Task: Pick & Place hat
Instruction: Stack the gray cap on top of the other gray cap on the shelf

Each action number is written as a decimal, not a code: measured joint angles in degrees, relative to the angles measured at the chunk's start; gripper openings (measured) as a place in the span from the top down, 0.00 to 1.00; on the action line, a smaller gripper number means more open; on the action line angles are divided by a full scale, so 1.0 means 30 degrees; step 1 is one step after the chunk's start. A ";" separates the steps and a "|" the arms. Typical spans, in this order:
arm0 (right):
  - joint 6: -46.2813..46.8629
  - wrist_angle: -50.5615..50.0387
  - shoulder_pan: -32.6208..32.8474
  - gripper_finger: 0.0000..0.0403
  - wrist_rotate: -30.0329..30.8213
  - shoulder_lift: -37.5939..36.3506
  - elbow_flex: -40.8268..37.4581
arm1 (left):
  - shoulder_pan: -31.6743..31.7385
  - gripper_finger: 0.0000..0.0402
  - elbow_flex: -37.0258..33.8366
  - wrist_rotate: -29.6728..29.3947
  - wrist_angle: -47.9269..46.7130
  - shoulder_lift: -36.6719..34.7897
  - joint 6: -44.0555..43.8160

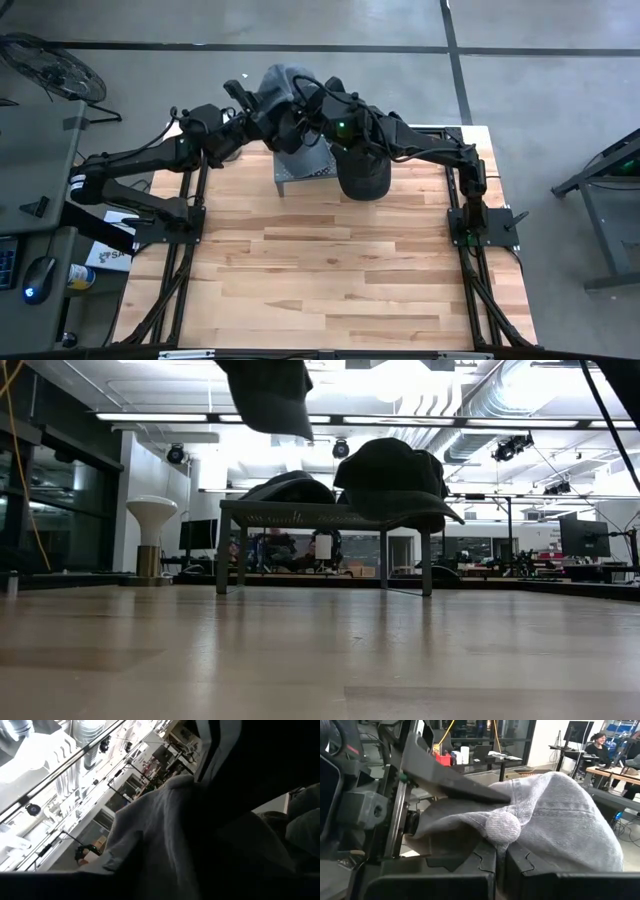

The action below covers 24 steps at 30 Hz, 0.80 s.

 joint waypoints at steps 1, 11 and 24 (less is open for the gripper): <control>0.0000 0.0020 0.0000 1.00 -0.0012 0.0000 0.0003 | 0.0000 0.55 0.0000 0.0007 -0.0003 0.0000 0.0000; -0.0007 0.0092 -0.0022 1.00 -0.0342 -0.0029 0.0022 | -0.0013 0.92 -0.0015 -0.0105 -0.0051 0.0015 -0.0913; -0.0929 -0.0832 0.0022 0.93 -0.1109 -0.0549 0.0003 | 0.0039 0.99 -0.0015 0.0176 -0.0609 -0.0120 -0.3129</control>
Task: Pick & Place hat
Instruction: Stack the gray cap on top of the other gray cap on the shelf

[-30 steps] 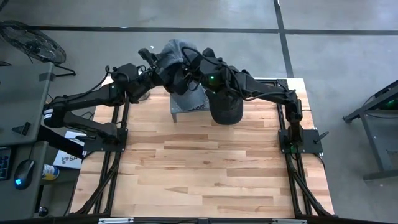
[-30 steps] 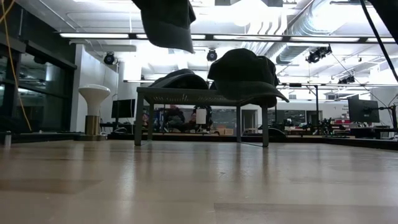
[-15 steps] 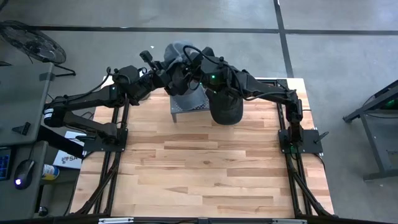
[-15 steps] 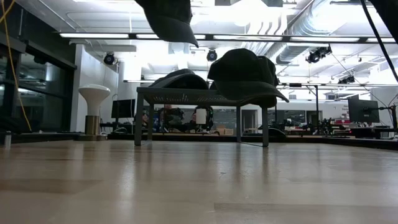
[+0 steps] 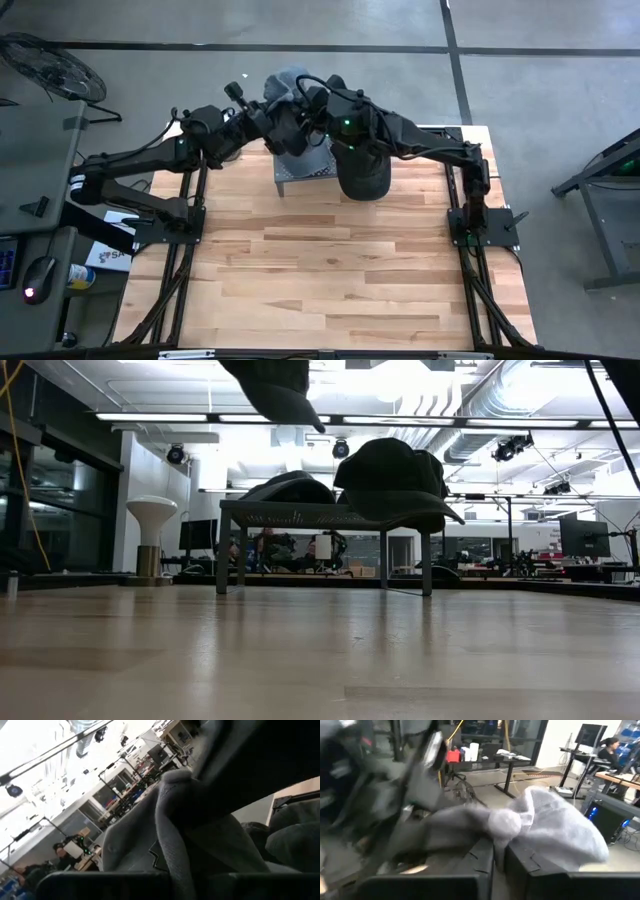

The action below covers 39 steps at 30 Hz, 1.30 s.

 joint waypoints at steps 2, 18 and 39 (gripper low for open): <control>-0.0052 -0.0313 0.0038 0.88 -0.0357 -0.0295 -0.0003 | 0.0045 0.99 0.0000 0.0004 -0.0318 -0.0200 -0.0313; 0.0102 -0.5241 -0.0858 0.59 -0.2224 -0.3821 -0.0003 | 0.6274 1.00 0.0015 1.3875 -0.4049 -0.1572 -0.9429; -0.0054 -0.7627 -0.1596 0.59 -0.1958 -0.4413 -0.0003 | 1.0897 1.00 -0.0109 2.6695 0.0034 0.1723 -1.5692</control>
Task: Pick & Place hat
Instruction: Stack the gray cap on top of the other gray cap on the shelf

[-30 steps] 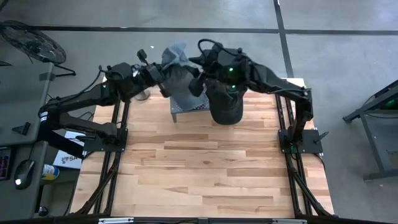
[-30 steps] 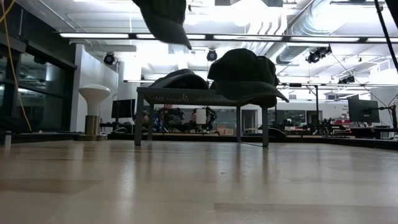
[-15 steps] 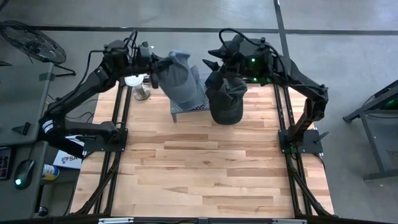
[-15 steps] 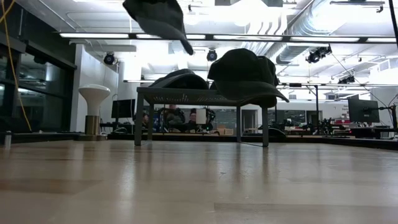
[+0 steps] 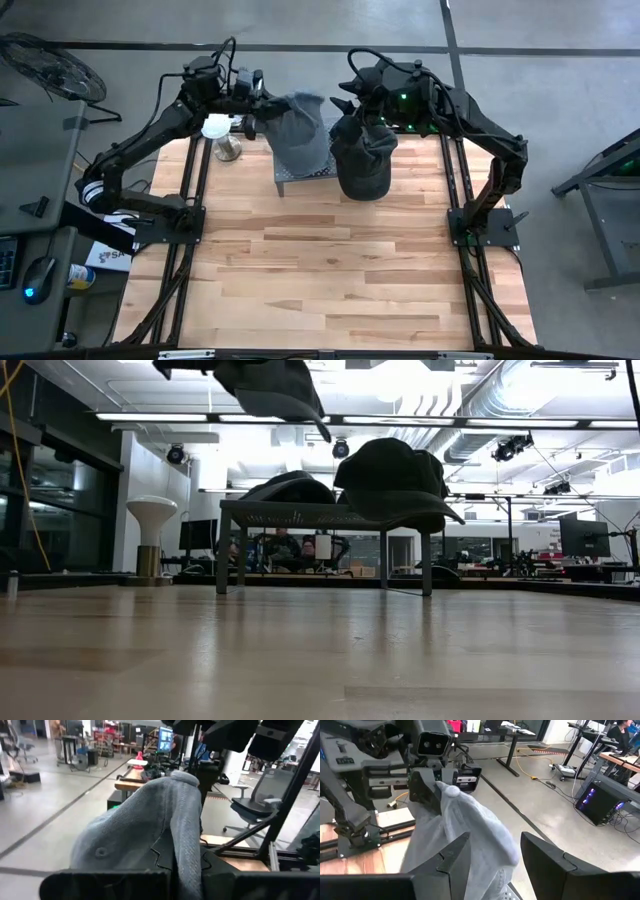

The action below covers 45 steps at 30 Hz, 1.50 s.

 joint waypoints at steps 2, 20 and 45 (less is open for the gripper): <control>0.0080 -0.0144 0.0000 0.59 0.0006 0.0000 0.0000 | 0.0007 1.00 0.0000 0.0333 -0.0340 0.0014 -0.0041; 0.0003 -0.0415 0.0000 0.59 0.0007 0.0007 -0.0007 | 0.0001 1.00 -0.2650 0.0884 0.3760 0.0051 -0.1941; 0.0000 -0.0429 0.0000 0.59 0.0000 0.0015 -0.0007 | 0.0307 1.00 -0.5020 -0.0064 0.6696 0.1579 -0.2967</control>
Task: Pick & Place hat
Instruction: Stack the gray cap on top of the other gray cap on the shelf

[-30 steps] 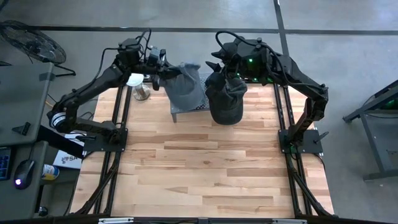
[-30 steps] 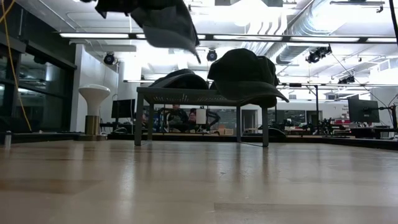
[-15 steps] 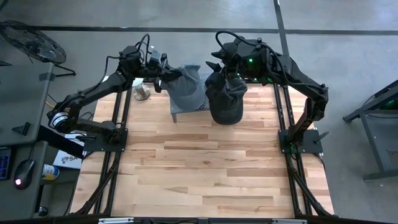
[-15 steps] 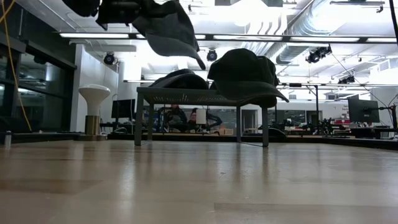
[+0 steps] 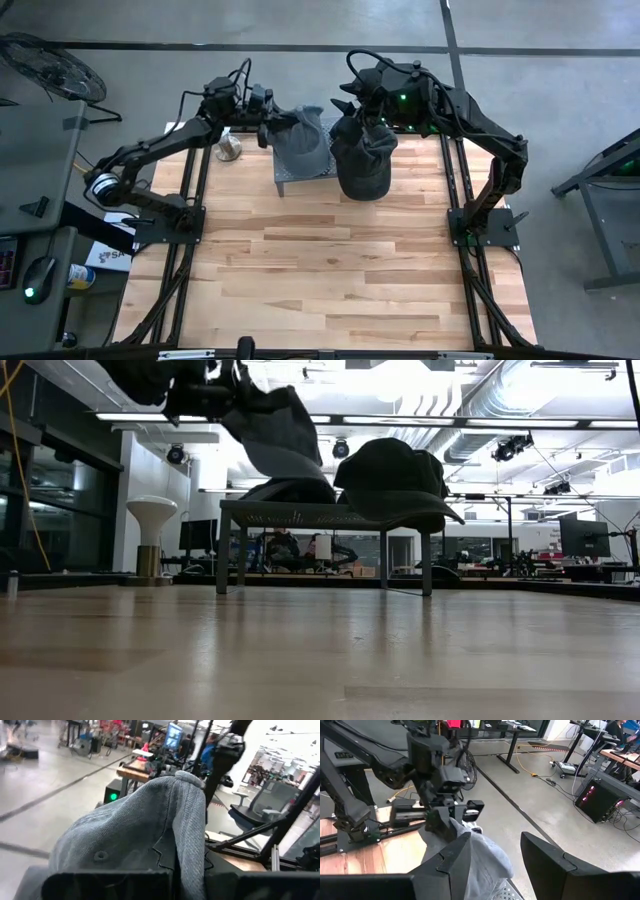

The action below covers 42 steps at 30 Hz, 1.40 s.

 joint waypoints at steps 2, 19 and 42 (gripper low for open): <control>0.0000 -0.0001 0.0000 0.59 0.0000 0.0000 0.0000 | 0.0241 1.00 0.0000 0.0131 -0.0012 0.0270 -0.0084; -0.0062 -0.0008 -0.0040 0.59 0.0051 0.0000 -0.0007 | 0.2061 0.98 0.0007 0.0790 -0.2192 0.1279 0.0133; 0.0233 -0.0815 -0.0131 0.59 0.0153 0.0007 -0.0007 | 0.2068 0.89 0.0007 -0.3597 -0.5155 0.2078 0.2947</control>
